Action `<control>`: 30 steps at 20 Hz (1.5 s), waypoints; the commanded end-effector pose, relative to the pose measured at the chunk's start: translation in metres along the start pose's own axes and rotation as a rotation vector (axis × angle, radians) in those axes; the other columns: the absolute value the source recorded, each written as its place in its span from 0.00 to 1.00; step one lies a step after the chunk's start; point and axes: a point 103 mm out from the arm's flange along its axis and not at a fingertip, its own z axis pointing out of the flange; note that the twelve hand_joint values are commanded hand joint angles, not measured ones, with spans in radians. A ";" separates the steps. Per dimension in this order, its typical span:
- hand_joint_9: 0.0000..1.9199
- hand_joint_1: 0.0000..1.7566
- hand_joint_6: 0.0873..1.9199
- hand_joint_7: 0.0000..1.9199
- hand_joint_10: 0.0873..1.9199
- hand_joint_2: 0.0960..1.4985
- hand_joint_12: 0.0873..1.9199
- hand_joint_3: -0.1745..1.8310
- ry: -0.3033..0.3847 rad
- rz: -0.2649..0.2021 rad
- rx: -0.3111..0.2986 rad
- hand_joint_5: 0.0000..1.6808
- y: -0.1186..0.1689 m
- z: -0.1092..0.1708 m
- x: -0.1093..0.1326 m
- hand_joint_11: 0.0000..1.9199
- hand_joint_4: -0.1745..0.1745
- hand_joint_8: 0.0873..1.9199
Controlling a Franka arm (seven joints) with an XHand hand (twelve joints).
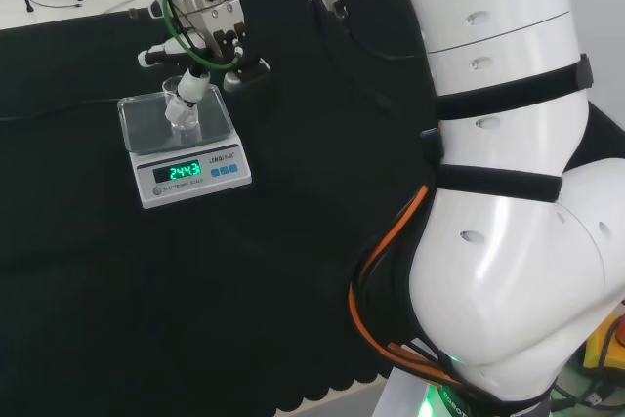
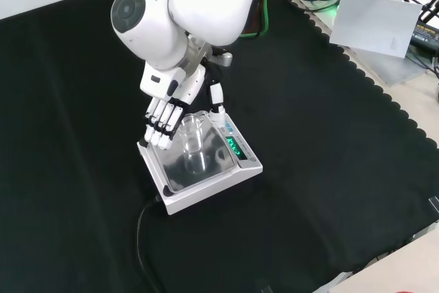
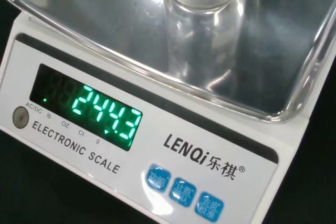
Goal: Put the beaker on the electronic balance.
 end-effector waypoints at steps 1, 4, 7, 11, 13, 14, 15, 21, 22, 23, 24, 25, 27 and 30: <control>0.01 0.43 0.00 0.00 0.00 0.54 0.52 0.02 -0.047 0.018 -0.061 0.00 -0.020 -0.027 -0.001 0.00 0.50 0.00; 0.02 0.43 0.00 0.01 0.00 0.54 0.54 0.02 -0.077 0.023 -0.088 0.04 -0.036 -0.043 0.000 0.00 0.48 0.00; 0.01 0.43 0.00 0.02 0.08 0.55 0.58 0.01 -0.098 0.031 -0.113 0.06 -0.053 -0.057 -0.001 0.00 0.47 0.00; 0.07 0.43 0.00 0.07 0.39 0.57 0.72 0.00 -0.108 0.062 -0.158 0.13 -0.092 -0.081 -0.008 0.03 0.44 0.18; 0.14 0.43 0.00 0.09 0.42 0.57 0.73 0.00 -0.117 0.093 -0.164 0.17 -0.110 -0.090 -0.014 0.06 0.42 0.28; 0.17 0.44 0.00 0.11 0.42 0.58 0.73 0.00 -0.115 0.109 -0.170 0.20 -0.121 -0.095 -0.018 0.08 0.41 0.31; 0.20 0.44 0.00 0.13 0.41 0.58 0.73 0.00 -0.110 0.121 -0.177 0.22 -0.129 -0.098 -0.022 0.09 0.41 0.33; 0.46 0.52 0.23 0.37 0.34 0.65 0.67 0.00 -0.100 0.206 -0.245 0.40 -0.178 -0.103 -0.046 0.28 0.41 0.34; 0.50 0.54 0.29 0.41 0.33 0.67 0.65 0.00 -0.099 0.215 -0.246 0.43 -0.182 -0.102 -0.048 0.32 0.43 0.34; 0.53 0.55 0.34 0.44 0.33 0.68 0.64 0.00 -0.099 0.228 -0.247 0.46 -0.187 -0.099 -0.051 0.35 0.43 0.34; 0.56 0.57 0.37 0.47 0.32 0.69 0.63 0.00 -0.098 0.238 -0.248 0.48 -0.192 -0.097 -0.053 0.37 0.43 0.34; 0.58 0.58 0.42 0.50 0.32 0.71 0.62 0.02 -0.097 0.245 -0.248 0.52 -0.195 -0.095 -0.055 0.39 0.57 0.35; 0.60 0.59 0.48 0.53 0.33 0.74 0.61 0.04 -0.090 0.267 -0.251 0.57 -0.202 -0.092 -0.059 0.42 0.74 0.35; 0.61 0.60 0.50 0.56 0.34 0.74 0.60 0.05 -0.081 0.293 -0.253 0.58 -0.215 -0.089 -0.064 0.44 0.78 0.36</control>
